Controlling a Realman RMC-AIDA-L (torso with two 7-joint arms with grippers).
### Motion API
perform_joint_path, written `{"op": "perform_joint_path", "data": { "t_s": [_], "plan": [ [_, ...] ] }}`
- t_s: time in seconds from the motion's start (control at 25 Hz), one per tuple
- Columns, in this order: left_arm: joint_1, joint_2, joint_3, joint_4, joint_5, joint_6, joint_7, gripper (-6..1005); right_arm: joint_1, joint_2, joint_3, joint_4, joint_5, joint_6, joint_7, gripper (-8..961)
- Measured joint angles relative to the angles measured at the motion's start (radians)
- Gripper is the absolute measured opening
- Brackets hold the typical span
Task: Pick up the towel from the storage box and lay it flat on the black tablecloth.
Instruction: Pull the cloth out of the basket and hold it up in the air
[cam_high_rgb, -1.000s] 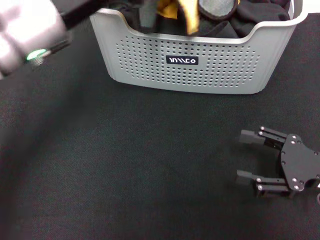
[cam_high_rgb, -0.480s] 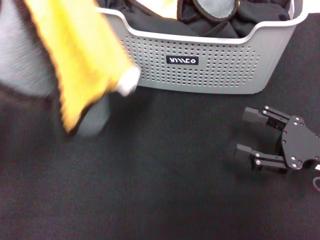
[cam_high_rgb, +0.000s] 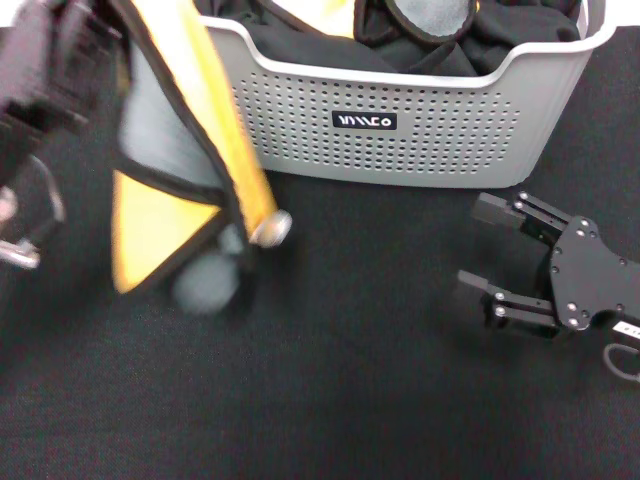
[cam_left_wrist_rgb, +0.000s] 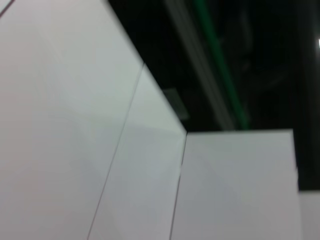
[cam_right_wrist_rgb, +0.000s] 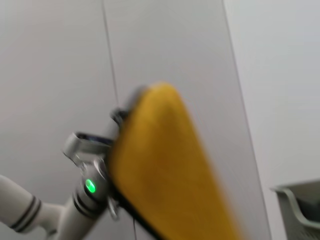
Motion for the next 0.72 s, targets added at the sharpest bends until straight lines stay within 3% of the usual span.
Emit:
{"op": "perform_joint_path", "data": {
  "t_s": [0.28,0.72],
  "plan": [
    [-0.064,-0.025,0.008,-0.15,0.078,-0.04,0.246,17,0.023,0.002,0.004,0.104,0.031,-0.012,-0.143,851],
    [-0.181,-0.03,0.016,-0.35,0.075,-0.09,0.443,18,0.091,0.002,-0.007,0.25,0.068,-0.07,-0.211,851]
  ]
}}
